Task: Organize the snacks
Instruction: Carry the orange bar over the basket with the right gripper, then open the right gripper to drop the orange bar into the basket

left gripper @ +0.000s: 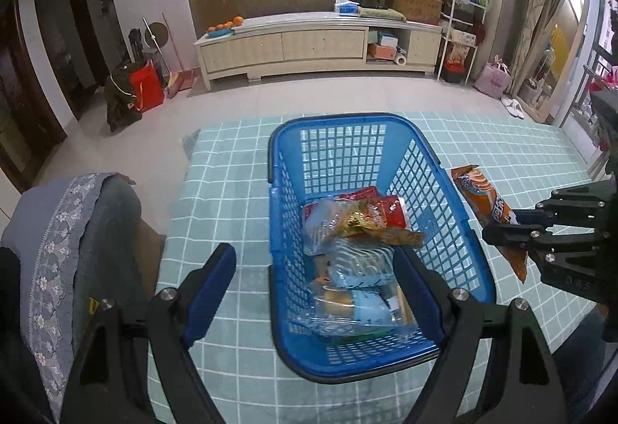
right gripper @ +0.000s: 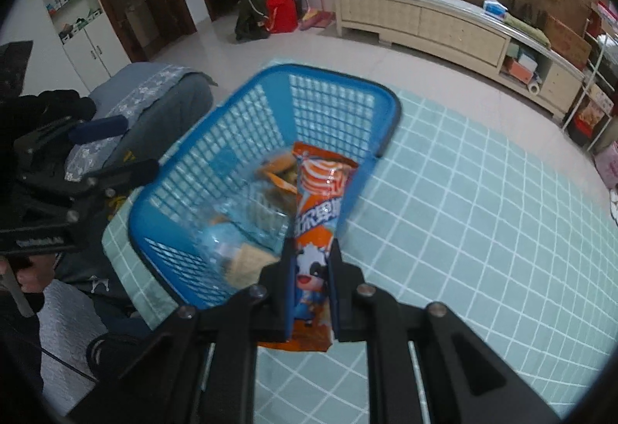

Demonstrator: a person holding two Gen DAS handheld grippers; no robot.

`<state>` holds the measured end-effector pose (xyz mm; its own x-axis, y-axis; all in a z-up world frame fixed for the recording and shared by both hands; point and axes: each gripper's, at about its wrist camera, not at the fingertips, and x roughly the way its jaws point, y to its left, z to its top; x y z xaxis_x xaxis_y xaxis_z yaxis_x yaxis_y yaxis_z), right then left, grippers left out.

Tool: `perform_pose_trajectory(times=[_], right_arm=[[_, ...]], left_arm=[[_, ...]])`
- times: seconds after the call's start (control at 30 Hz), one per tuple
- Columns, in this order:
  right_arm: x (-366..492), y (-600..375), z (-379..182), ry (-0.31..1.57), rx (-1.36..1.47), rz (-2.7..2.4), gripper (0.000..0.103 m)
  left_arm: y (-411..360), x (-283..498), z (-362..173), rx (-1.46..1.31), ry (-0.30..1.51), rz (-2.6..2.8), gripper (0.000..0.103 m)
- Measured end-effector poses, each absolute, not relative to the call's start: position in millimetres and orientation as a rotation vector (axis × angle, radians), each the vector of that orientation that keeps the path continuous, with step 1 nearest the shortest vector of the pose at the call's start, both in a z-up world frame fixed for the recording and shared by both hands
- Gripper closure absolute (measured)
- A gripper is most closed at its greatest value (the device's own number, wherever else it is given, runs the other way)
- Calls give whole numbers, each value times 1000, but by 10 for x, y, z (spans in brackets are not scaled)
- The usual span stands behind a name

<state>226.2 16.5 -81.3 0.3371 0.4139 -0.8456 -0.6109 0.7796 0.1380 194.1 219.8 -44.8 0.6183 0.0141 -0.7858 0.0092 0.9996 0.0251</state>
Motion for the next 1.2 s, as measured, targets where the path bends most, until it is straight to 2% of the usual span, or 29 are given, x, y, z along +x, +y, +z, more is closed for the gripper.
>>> perform_pose_trajectory(times=[0.7,0.8,0.87,1.0,1.03,1.07,1.13,1.17,1.2], right_arm=[[2238,552,-1092,1124,-276,575,85],[2165,559,-1077,1094,-289,546,79],[2097,502,-1060,1073,-260,543,69],[1927,429,-966,1020,-223,561,56],[1863,408,-920,993,-228,549,42],[1798,376,-871,963,-227,535,30],[1689,283,-771,919,-193,522,24],[1643,221,-715,902,-173,511,23],[1596,163,-661,885,-160,493,21]], left_arm=[[2252,1965,-711,38,887,-33,21],[2285,1882,-713,2,869,-28,21],[2286,1816,-709,-15,852,-21,21],[2247,1633,-664,-33,811,-3,21],[2221,1567,-635,-29,797,1,19],[2193,1497,-602,-26,782,8,16],[2146,1381,-541,-37,767,15,8],[2138,1346,-518,-45,761,18,1],[2122,1292,-484,-58,749,22,0]])
